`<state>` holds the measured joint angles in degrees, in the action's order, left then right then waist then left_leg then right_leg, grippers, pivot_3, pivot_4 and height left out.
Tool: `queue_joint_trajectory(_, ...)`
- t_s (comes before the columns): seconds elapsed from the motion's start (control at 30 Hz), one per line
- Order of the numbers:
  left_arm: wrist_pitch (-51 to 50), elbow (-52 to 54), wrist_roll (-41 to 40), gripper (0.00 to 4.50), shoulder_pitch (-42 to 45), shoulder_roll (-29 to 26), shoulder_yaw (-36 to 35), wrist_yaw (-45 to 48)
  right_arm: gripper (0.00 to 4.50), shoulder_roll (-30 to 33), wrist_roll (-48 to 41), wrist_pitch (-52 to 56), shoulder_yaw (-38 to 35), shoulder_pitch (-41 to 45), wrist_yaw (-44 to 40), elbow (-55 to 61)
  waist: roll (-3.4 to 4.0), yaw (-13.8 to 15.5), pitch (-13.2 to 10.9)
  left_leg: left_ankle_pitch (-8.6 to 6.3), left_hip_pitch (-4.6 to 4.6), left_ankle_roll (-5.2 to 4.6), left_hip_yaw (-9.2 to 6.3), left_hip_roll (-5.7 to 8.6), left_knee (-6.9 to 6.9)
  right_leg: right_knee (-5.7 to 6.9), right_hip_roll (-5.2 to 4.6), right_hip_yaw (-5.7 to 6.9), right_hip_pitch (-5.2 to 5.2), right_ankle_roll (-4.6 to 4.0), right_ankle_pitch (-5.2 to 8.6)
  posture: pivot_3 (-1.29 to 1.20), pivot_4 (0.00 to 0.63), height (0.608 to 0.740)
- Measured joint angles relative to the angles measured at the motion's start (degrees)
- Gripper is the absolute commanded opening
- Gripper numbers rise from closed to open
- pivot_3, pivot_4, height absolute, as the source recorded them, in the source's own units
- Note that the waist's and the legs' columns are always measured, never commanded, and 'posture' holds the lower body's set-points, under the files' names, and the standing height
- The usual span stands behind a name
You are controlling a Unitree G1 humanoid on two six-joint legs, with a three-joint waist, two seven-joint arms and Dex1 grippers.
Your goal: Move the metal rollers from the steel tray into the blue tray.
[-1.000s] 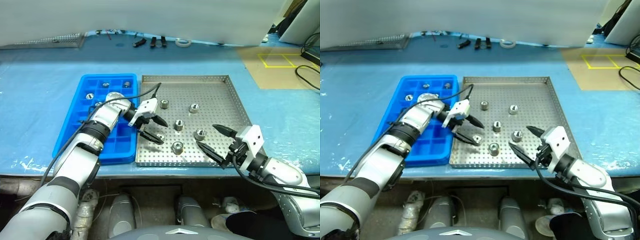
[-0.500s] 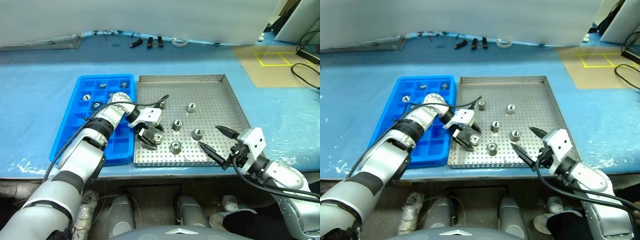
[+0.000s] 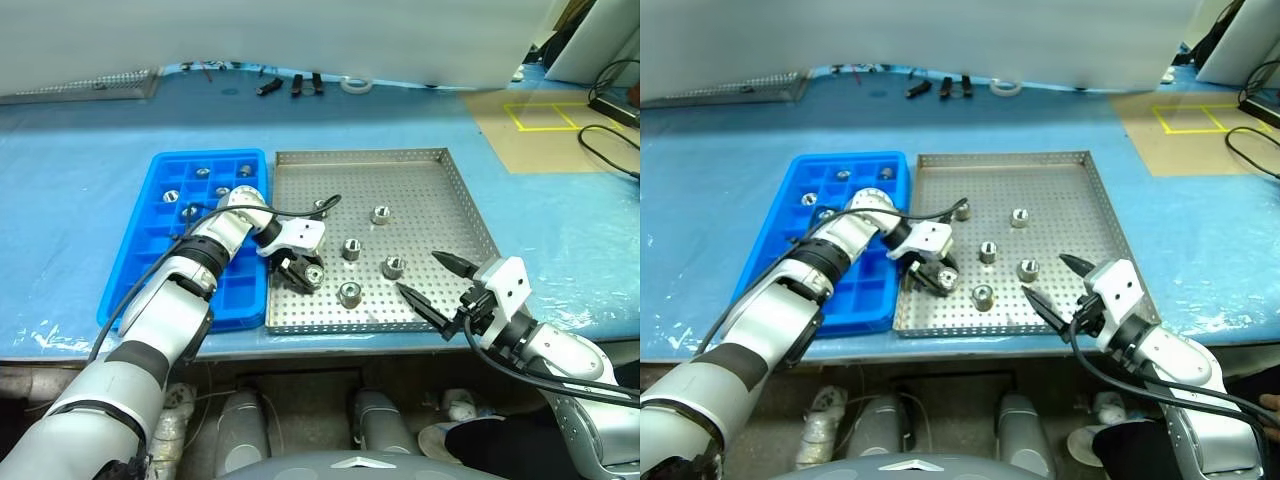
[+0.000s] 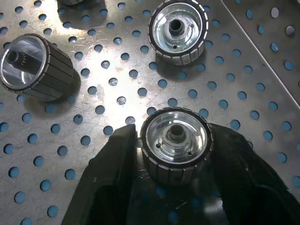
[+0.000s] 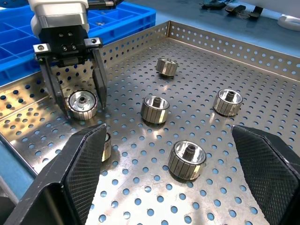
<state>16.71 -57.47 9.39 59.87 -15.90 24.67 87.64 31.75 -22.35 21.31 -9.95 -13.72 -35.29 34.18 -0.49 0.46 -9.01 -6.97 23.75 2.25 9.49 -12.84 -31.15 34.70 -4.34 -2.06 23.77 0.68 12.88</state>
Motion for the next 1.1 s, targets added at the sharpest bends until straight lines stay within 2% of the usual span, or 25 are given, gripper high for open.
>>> queue_joint_trajectory(0.13, 0.0, -0.2, 0.0, 1.74, -0.3, 0.1, -0.2, 0.3, 4.50, -0.1, 0.4, -0.8, 0.0, 0.0, -0.1, -0.7, 0.00, 0.0, 0.0, -0.01, 0.00, -0.01, 0.01, -0.01, 0.02, -0.01, 0.01, 0.00, 0.01, 0.00, 0.00, -0.42, 0.150, 0.740)
queue_joint_trajectory(0.5, -8.6, 4.2, -7.0, 1.74, -2.8, -0.6, -5.6, 4.0, 4.50, 0.2, 0.1, 0.1, 1.2, 2.1, -0.4, -0.6, -0.01, 0.3, 0.0, -0.01, 0.01, -0.02, 0.05, 0.00, 0.04, -0.01, 0.00, -0.03, 0.04, -0.01, 0.00, -0.35, 0.150, 0.740)
queue_joint_trajectory(0.67, -12.0, 8.5, -9.4, 1.74, -2.8, -2.7, -9.0, 2.7, 4.50, 2.2, -2.5, 3.0, 1.2, 6.1, -2.2, -0.2, -0.01, 0.5, 0.0, -0.02, 0.00, -0.03, 0.05, 0.00, 0.04, 0.00, -0.01, -0.02, 0.02, -0.01, 0.00, -0.29, 0.150, 0.740)
queue_joint_trajectory(0.77, -15.3, 12.3, -11.0, 1.74, -3.7, -4.1, -10.9, 1.5, 4.50, 3.3, -4.7, 4.9, 1.6, 9.7, -3.6, 0.1, -0.01, 0.7, 0.0, -0.01, 0.01, -0.02, 0.05, -0.01, 0.07, 0.00, -0.01, 0.00, 0.03, -0.02, 0.00, -0.16, 0.150, 0.740)
queue_joint_trajectory(0.9, -22.6, 25.5, -14.4, 1.74, -11.3, -7.2, -15.5, -5.0, 4.50, 4.0, -5.2, 6.3, 6.0, 19.4, -7.2, -3.5, 0.01, 1.1, 0.0, 0.00, 0.01, -0.01, 0.07, -0.05, 0.11, 0.05, 0.01, -0.01, 0.12, -0.03, 0.01, -0.03, 0.150, 0.740)
queue_joint_trajectory(1.1, -30.7, 41.5, -17.1, 1.74, -22.4, -10.3, -24.4, -21.5, 4.50, 1.9, -4.4, 4.9, 13.0, 32.9, -13.8, -14.4, 0.06, 3.8, -0.1, 0.02, 0.19, 0.03, -0.02, -0.11, 0.11, 0.06, -0.02, 0.25, 0.17, -0.07, 0.03, 0.18, 0.150, 0.740)
